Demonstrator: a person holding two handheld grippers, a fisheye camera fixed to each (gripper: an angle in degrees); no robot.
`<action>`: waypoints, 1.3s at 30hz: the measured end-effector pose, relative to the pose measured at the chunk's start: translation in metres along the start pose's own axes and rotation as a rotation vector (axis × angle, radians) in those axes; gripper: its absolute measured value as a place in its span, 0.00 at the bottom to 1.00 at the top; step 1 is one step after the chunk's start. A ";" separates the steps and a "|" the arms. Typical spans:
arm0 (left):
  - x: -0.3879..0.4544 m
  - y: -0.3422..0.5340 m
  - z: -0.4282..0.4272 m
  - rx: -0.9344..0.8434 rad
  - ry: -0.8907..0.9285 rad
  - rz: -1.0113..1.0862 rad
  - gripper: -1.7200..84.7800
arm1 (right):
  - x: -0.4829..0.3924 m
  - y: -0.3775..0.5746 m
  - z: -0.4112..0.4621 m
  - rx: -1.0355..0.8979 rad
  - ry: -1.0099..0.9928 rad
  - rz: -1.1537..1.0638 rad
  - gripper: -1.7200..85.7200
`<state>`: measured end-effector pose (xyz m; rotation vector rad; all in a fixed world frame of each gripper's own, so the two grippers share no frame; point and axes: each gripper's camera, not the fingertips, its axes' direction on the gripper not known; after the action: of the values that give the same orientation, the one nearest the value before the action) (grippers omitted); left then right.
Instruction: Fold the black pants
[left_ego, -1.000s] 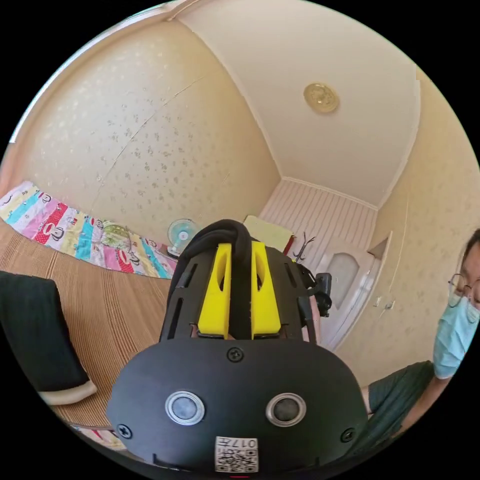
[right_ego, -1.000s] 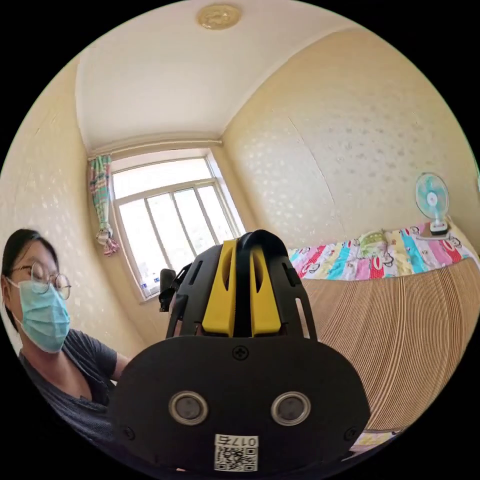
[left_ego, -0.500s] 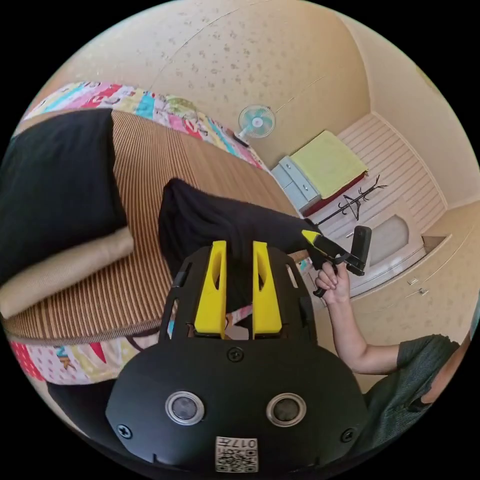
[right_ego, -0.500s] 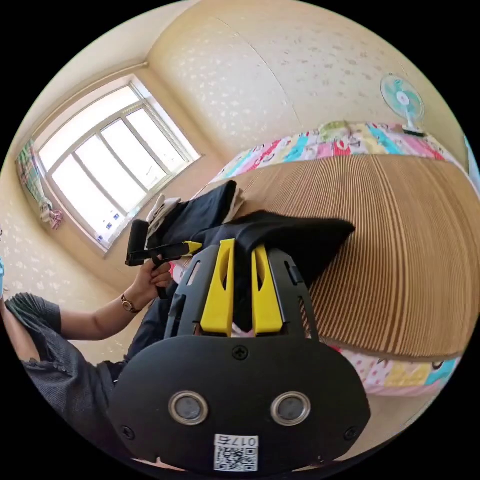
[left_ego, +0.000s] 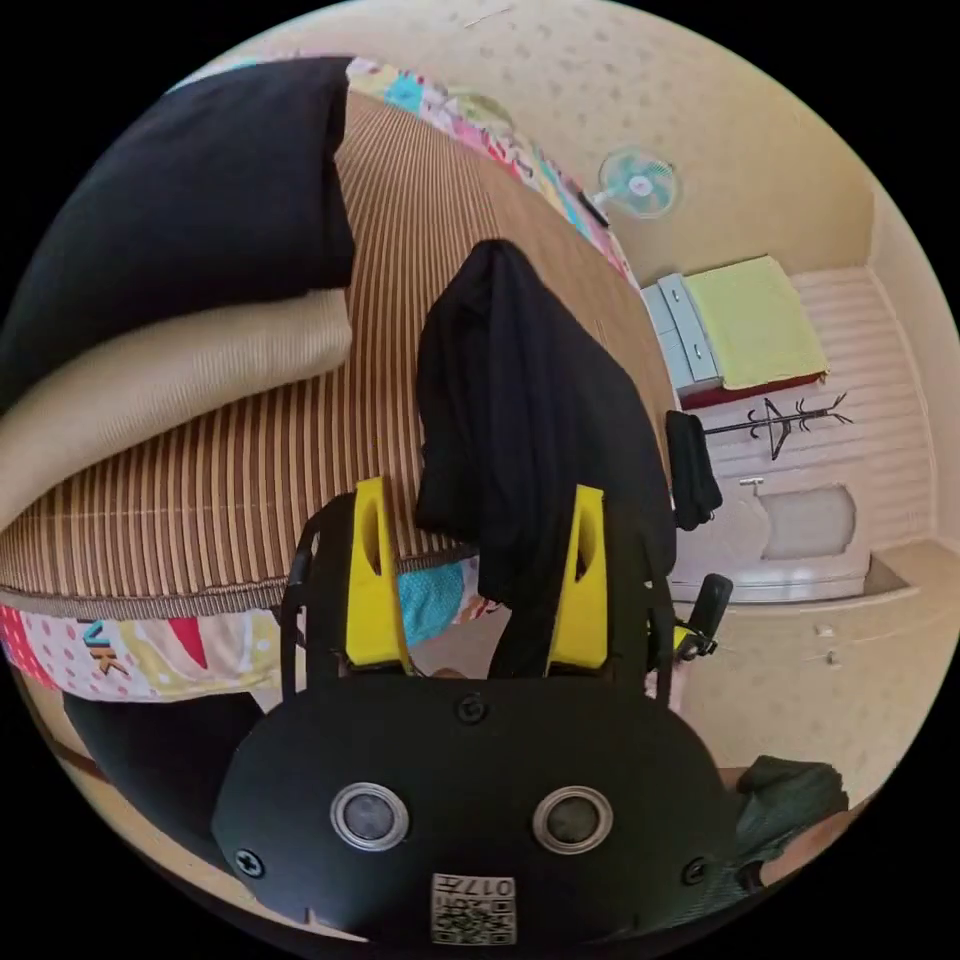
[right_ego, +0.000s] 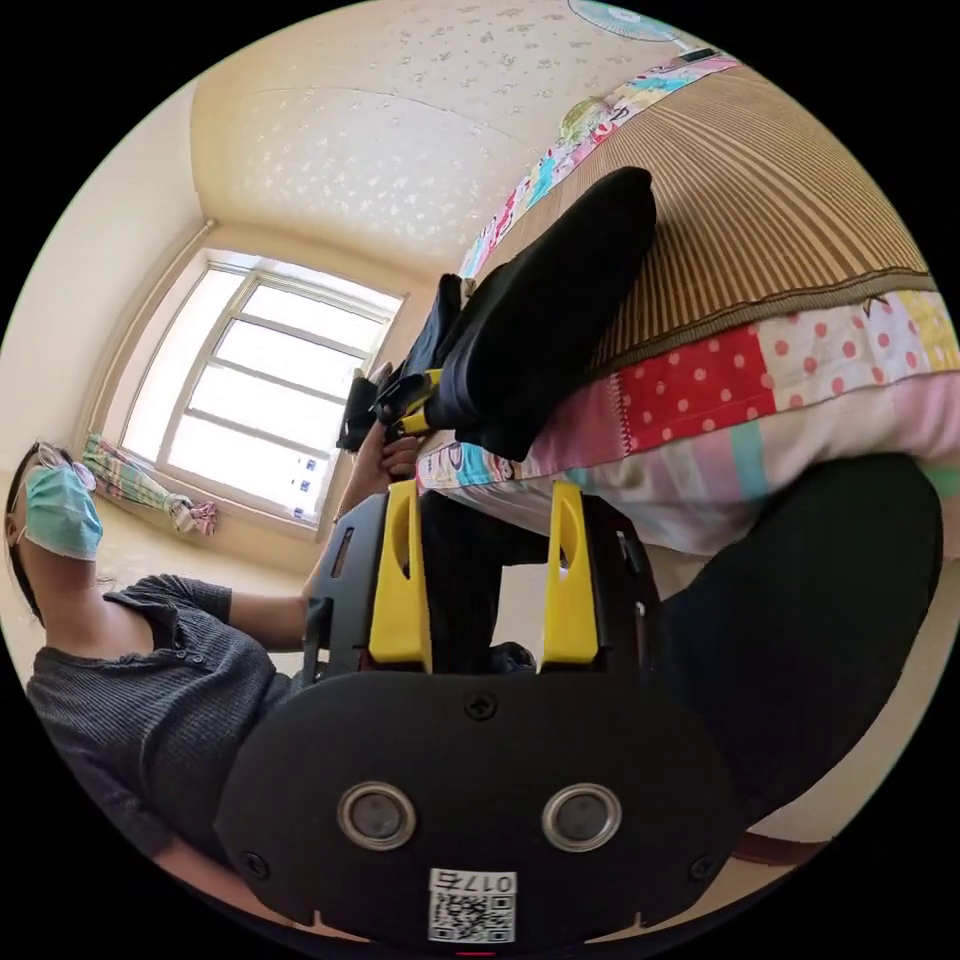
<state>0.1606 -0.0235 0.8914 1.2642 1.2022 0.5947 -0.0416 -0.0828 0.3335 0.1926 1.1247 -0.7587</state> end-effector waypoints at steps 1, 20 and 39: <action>0.000 0.000 -0.003 0.020 -0.002 -0.023 0.27 | 0.003 -0.001 0.005 0.000 -0.022 0.010 0.25; 0.100 0.149 0.022 -0.154 0.476 0.391 0.03 | 0.067 -0.017 0.012 0.165 -0.489 -0.115 0.16; 0.079 0.167 0.063 -0.228 0.277 0.271 0.12 | 0.185 0.020 -0.484 0.953 0.113 0.421 0.15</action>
<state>0.2864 0.0667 1.0105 1.1827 1.1554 1.1039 -0.3481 0.0915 -0.0466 1.2440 0.7074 -0.8534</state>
